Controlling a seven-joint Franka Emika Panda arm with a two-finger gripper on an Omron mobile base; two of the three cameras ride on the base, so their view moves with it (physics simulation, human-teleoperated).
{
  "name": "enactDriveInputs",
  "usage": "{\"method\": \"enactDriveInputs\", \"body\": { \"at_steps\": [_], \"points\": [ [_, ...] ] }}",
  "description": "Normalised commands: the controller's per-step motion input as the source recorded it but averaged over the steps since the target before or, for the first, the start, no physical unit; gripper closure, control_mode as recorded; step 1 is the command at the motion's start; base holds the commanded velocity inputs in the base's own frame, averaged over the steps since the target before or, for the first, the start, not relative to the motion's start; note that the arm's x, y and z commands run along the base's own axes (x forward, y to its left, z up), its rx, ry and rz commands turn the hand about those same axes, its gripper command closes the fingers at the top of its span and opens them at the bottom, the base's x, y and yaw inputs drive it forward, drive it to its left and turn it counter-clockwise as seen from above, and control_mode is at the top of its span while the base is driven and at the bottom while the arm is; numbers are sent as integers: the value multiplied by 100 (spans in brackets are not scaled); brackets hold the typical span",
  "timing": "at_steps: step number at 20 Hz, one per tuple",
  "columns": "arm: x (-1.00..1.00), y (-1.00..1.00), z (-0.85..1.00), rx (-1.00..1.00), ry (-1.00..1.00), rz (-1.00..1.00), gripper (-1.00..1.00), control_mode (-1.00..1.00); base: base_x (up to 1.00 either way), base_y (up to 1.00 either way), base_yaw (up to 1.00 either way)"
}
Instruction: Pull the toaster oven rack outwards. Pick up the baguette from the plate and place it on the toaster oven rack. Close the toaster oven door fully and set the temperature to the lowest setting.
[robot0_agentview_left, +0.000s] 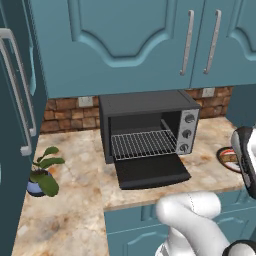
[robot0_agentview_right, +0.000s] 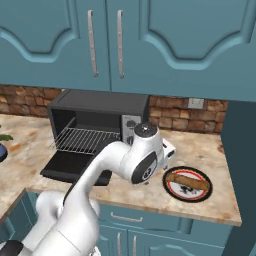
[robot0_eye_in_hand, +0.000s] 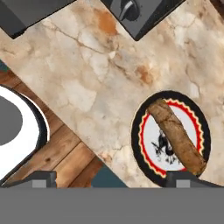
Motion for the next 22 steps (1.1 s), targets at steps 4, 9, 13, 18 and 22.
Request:
{"method": "enactDriveInputs", "body": {
  "at_steps": [4,9,13,18,22],
  "points": [
    [30,-90,0,10,8,31,-100,-100,0,0,0],
    [50,-60,-1,10,8,33,-100,-100,0,0,0],
    [58,-27,-9,4,8,34,-100,-100,0,0,0],
    [50,-1,-40,0,13,26,-100,-100,0,0,0],
    [30,0,-49,0,12,9,-100,-100,0,0,0]
  ]
}}
